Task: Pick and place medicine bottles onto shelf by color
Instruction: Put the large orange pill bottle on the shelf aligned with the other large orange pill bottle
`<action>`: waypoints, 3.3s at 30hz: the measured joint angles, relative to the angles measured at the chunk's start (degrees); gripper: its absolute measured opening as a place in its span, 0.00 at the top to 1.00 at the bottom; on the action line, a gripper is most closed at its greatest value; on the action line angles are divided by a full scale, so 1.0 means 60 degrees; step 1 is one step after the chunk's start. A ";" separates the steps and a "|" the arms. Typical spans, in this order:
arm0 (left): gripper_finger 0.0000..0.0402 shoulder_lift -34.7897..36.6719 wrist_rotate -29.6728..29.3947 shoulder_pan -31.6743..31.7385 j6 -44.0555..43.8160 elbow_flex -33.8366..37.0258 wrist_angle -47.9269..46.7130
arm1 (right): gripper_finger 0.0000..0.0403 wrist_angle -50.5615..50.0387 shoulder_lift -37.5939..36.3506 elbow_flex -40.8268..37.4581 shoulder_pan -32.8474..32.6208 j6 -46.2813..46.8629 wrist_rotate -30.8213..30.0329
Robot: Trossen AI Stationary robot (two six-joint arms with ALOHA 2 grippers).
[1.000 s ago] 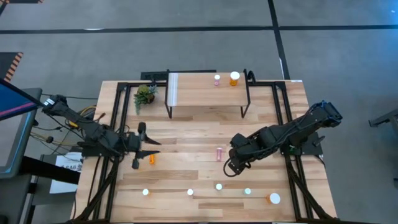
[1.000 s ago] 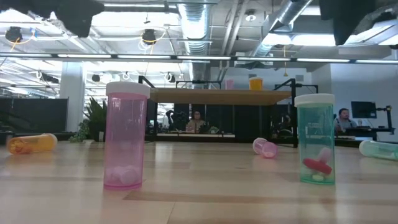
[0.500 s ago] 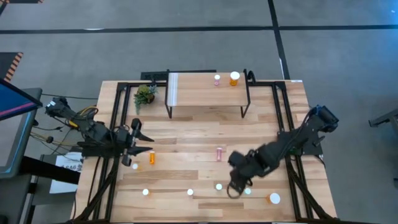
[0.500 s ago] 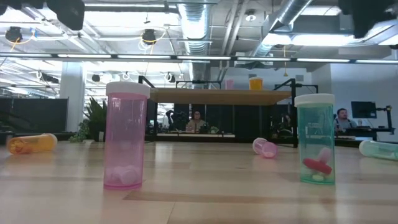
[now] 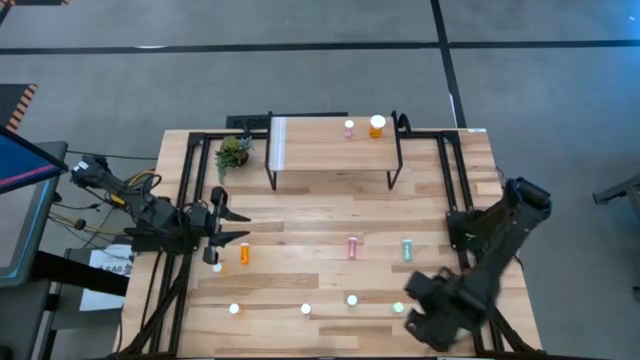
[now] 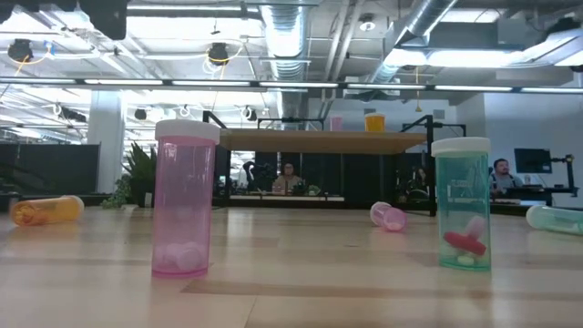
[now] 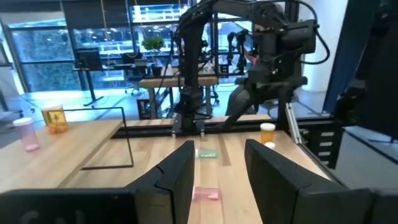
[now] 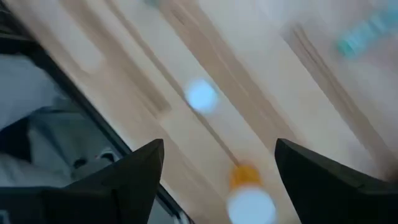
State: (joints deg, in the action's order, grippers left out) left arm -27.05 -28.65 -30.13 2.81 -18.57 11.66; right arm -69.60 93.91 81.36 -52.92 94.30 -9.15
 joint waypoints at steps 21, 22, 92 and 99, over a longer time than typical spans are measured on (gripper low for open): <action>0.68 -0.1638 -0.0083 0.0011 0.0871 -0.0004 0.1712 | 0.23 0.0566 0.0018 -0.0486 -0.1058 0.4531 0.0825; 0.68 -0.1681 -0.0080 0.0021 0.0870 -0.0004 0.1737 | 0.24 0.0687 0.0019 -0.0636 -0.1216 0.4684 0.0798; 0.68 -0.2011 0.0536 0.0353 0.0761 -0.0004 0.2299 | 0.25 0.2752 0.0025 -0.3147 -0.1342 0.5308 0.1253; 0.68 -0.2011 0.0536 0.0353 0.0757 -0.0007 0.2299 | 0.26 0.2885 0.0025 -0.3147 -0.1338 0.5290 0.1270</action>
State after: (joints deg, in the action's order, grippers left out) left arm -39.11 -25.43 -28.01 7.35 -18.61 25.45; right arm -52.29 94.06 62.48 -60.95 126.04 -1.52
